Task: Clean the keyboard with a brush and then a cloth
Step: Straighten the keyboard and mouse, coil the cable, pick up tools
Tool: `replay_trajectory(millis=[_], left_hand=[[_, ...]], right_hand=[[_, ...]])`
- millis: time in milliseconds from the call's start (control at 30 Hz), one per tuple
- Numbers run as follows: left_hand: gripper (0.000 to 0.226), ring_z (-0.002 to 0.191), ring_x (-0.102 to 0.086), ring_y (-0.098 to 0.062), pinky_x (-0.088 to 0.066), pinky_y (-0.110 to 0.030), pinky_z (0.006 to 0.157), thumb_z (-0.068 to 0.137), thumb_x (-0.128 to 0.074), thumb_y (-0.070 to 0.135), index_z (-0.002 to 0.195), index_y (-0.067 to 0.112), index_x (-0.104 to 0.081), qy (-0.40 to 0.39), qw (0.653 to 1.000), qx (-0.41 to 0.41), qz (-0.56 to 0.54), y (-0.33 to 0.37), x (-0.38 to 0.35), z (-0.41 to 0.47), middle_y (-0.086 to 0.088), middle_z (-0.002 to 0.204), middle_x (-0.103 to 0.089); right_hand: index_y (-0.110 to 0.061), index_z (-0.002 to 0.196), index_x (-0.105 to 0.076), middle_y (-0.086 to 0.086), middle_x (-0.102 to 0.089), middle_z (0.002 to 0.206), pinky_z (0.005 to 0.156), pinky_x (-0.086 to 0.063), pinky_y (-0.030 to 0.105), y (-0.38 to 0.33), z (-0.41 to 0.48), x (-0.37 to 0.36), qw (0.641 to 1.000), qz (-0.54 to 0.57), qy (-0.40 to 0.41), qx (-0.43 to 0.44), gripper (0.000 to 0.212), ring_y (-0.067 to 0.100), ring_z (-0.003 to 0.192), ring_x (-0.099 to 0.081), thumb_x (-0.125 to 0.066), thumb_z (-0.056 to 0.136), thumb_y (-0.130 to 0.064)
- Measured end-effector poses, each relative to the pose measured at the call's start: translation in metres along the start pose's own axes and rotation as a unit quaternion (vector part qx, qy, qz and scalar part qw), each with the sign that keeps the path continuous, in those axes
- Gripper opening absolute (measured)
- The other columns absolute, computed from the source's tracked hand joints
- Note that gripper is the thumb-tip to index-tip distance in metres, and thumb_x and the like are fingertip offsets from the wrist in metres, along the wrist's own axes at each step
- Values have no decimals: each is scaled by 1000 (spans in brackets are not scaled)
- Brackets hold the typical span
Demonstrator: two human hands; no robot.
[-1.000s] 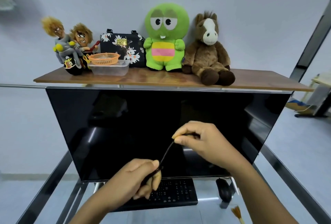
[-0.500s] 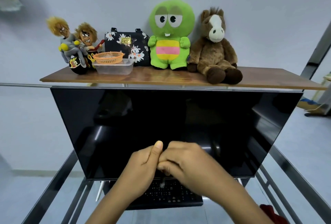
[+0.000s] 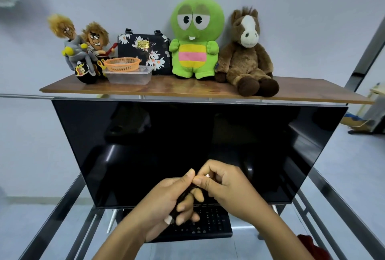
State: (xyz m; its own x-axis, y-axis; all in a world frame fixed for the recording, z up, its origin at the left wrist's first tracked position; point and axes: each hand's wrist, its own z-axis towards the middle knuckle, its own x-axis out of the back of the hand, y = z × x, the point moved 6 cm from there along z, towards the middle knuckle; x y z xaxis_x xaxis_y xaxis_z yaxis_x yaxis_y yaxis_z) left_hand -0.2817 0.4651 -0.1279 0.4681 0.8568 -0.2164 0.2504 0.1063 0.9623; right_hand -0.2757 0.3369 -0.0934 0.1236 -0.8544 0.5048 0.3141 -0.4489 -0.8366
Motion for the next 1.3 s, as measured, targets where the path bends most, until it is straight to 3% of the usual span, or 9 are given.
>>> replay_trajectory(millis=[100, 200, 400, 567, 767, 900, 1000, 1133, 1300], left_hand=[[29, 58, -54, -18, -56, -32, 77, 96, -50, 34, 87, 10, -65, 71, 978, -89, 178, 5, 15, 2, -1, 56, -51], [16, 61, -57, -8, -54, -28, 73, 98, -49, 30, 88, 28, -62, 100, 932, -153, 314, 8, 13, 0, 6, 62, -57], [16, 60, -53, -8, -54, -26, 71, 98, -51, 26, 87, 17, -60, 107, 947, -154, 259, 2, 5, 4, 5, 58, -53], [25, 53, -37, -11, -47, -20, 61, 100, -46, 25, 90, 3, -56, 116, 992, -52, 0, -22, -1, 6, 2, 59, -40], [30, 52, -36, -10, -41, -29, 66, 100, -46, 31, 86, 6, -55, 183, 982, -40, -22, -30, 4, 12, 3, 59, -40], [29, 54, -50, -9, -48, -23, 59, 101, -44, 29, 86, 6, -52, 244, 968, -46, -38, -33, 9, 18, 2, 59, -48], [15, 58, -51, -7, -47, -16, 55, 101, -45, 25, 99, 20, -59, 267, 961, -71, 0, -31, 12, 17, 2, 64, -49], [17, 61, -58, -9, -51, -21, 62, 95, -56, 22, 98, 34, -68, 192, 962, -144, 133, -19, 13, 16, 4, 66, -61], [30, 73, -59, -3, -48, -16, 68, 84, -63, 44, 113, 47, -62, 96, 900, -185, 383, -8, 20, 11, 16, 81, -56]], right_hand=[[-19, 83, -62, -3, -58, 61, 56, -47, 22, 13, -2, 2, 996, 56, 36, -61, 14, 6, 55, -54, -64, 91, -30], [-11, 86, -61, 2, -59, 60, 54, -47, 24, 26, -4, -1, 977, 169, 63, -118, 15, 11, 53, -53, -63, 92, -24], [-6, 89, -66, 3, -57, 63, 49, -38, 24, 49, -10, -27, 915, 340, 106, -192, 24, 12, 53, -45, -63, 90, -30], [-14, 80, -71, 10, -62, 73, 57, -41, 24, 52, -15, -32, 957, 212, 70, -185, 30, 21, 67, -51, -59, 93, -39], [-18, 91, -74, 4, -75, 85, 76, -52, 33, 41, -22, -29, 976, 167, 13, -137, 35, 19, 81, -69, -44, 102, -32], [-25, 89, -73, -5, -70, 82, 70, -46, 18, 33, -25, -33, 989, 96, 3, -110, 24, -2, 73, -58, -53, 98, -35], [-22, 88, -71, -9, -61, 67, 59, -41, 20, 39, -22, -33, 994, 9, 14, -110, 13, -1, 59, -48, -62, 92, -31], [-23, 83, -65, 1, -65, 75, 68, -48, 35, 47, -18, -26, 992, 20, 21, -123, 22, 7, 68, -53, -52, 97, -32], [-22, 79, -61, -4, -56, 77, 77, -45, 37, 54, -20, -23, 988, 70, -50, -131, 33, 11, 76, -50, -45, 94, -46]])
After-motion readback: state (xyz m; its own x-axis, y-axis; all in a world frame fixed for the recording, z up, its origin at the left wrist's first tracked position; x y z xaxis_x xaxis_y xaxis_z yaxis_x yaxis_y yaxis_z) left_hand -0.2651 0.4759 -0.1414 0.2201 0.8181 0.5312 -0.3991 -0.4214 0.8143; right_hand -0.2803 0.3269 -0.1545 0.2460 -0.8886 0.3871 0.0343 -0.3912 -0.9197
